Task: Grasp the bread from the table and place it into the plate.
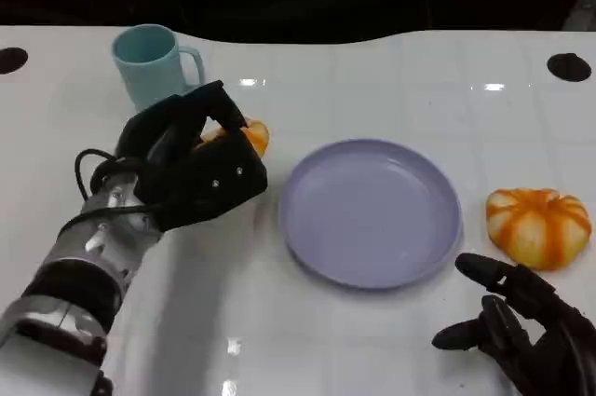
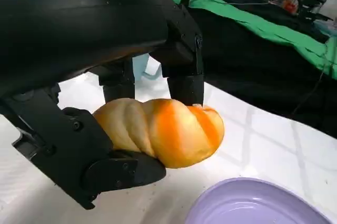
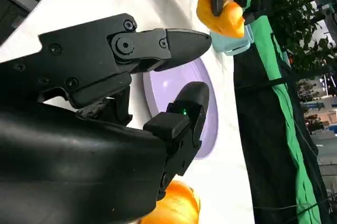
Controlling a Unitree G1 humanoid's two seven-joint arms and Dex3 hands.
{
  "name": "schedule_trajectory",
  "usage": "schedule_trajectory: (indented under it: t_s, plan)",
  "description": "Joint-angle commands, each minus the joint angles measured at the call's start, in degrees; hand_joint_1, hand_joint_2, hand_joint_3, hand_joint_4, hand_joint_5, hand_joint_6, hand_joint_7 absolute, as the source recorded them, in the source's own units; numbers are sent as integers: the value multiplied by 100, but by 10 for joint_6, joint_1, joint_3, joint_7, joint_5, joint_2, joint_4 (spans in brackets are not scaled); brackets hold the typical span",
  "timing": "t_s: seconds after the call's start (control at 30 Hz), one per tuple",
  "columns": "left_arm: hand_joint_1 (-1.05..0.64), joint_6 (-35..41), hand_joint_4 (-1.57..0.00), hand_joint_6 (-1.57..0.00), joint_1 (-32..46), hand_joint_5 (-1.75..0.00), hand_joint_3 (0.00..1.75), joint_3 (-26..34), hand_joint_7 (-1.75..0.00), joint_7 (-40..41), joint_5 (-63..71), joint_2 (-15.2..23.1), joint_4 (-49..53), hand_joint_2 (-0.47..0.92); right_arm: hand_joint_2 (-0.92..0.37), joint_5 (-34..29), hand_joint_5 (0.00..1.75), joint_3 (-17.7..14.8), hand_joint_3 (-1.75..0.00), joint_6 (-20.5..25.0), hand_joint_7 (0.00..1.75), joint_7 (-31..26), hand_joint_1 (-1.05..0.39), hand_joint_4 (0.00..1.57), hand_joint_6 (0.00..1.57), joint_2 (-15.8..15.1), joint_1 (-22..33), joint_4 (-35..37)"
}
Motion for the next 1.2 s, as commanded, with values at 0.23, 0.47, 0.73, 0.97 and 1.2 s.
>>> schedule_trajectory:
  t_s: [0.23,0.47,0.73,0.97,1.2]
  plan:
    - [-4,-105,-88,-73,-48,-175,139,-41,-175,-5,27,-58,-66,39,-92,2,110,-4,-32,12,61,-10,-78,80,87,-8,0,-8]
    - [-13,-154,-91,-77,-66,-175,139,-67,-175,-47,33,-76,-25,43,-92,1,111,-3,-33,6,62,-3,-77,79,86,-11,1,-8]
    - [-17,-152,-92,-75,-77,-175,133,-80,-175,-79,39,-80,-5,50,-92,-6,112,-2,-34,3,64,-6,-77,78,86,-12,2,-9]
    - [-17,-130,-92,-75,-87,-175,132,-96,-175,-93,56,-81,5,51,-92,-9,113,0,-34,1,65,-8,-77,77,85,-11,3,-9]
    - [-32,-101,-72,-78,-101,-64,16,-119,-12,-131,81,-76,23,92,-92,-1,113,-3,-33,1,65,-5,-77,77,83,-7,2,-7]
